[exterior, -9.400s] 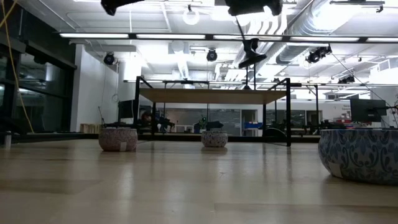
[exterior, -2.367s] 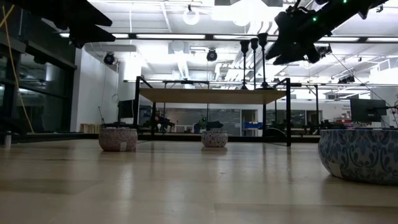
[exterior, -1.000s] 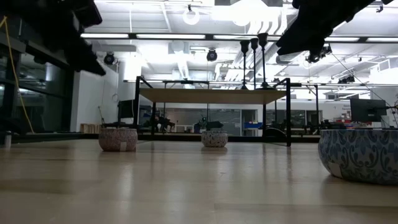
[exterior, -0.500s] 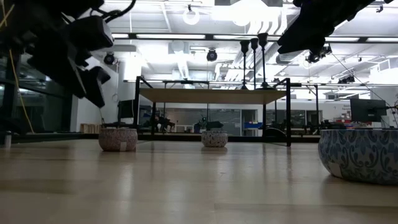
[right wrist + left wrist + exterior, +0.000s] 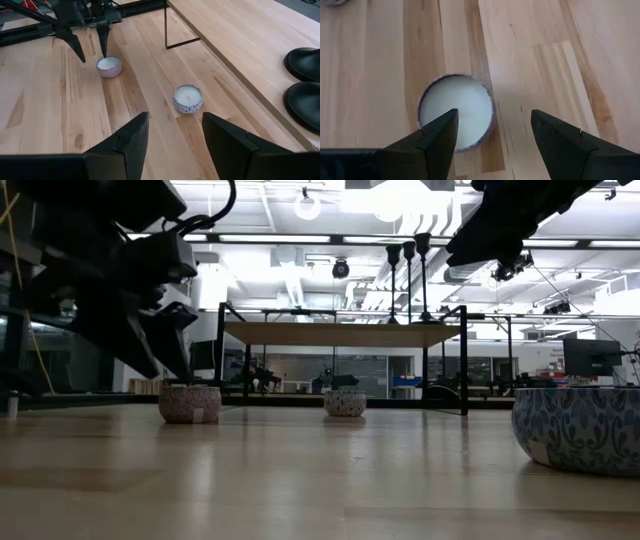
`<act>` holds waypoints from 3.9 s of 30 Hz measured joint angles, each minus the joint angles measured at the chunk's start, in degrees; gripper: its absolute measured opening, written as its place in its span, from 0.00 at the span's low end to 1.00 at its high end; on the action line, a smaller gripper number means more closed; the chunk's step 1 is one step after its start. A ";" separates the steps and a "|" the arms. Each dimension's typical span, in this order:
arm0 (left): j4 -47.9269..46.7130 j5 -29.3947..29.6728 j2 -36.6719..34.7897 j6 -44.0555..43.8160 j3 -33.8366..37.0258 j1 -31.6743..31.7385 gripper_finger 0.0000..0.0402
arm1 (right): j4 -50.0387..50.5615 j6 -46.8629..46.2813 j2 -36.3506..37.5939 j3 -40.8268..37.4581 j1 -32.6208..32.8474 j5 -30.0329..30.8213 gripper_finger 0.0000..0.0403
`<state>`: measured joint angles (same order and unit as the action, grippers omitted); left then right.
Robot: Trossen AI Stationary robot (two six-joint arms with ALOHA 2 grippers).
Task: Pick & Place candle stick holders
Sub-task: Put the pink scented candle on the shelf
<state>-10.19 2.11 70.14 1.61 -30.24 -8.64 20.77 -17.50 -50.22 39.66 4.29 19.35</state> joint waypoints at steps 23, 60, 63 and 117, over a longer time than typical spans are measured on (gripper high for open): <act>1.04 1.38 2.55 3.17 0.00 0.00 0.42 | 0.05 0.02 0.00 -0.02 0.00 0.00 0.45; -0.47 3.00 5.98 2.64 -2.03 -0.02 0.42 | 0.42 -0.22 -0.02 -0.07 0.00 0.00 0.45; -0.45 3.04 5.98 2.64 -2.03 -0.02 0.41 | 0.42 -0.22 -0.02 -0.07 0.00 0.00 0.45; -23.82 8.63 5.89 -7.54 -35.74 5.45 0.01 | 0.40 -0.25 -0.02 -0.04 0.00 -0.04 0.45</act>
<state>-34.00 10.74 76.03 -5.93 -65.98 -3.19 21.17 -17.75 -50.24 39.62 4.29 19.31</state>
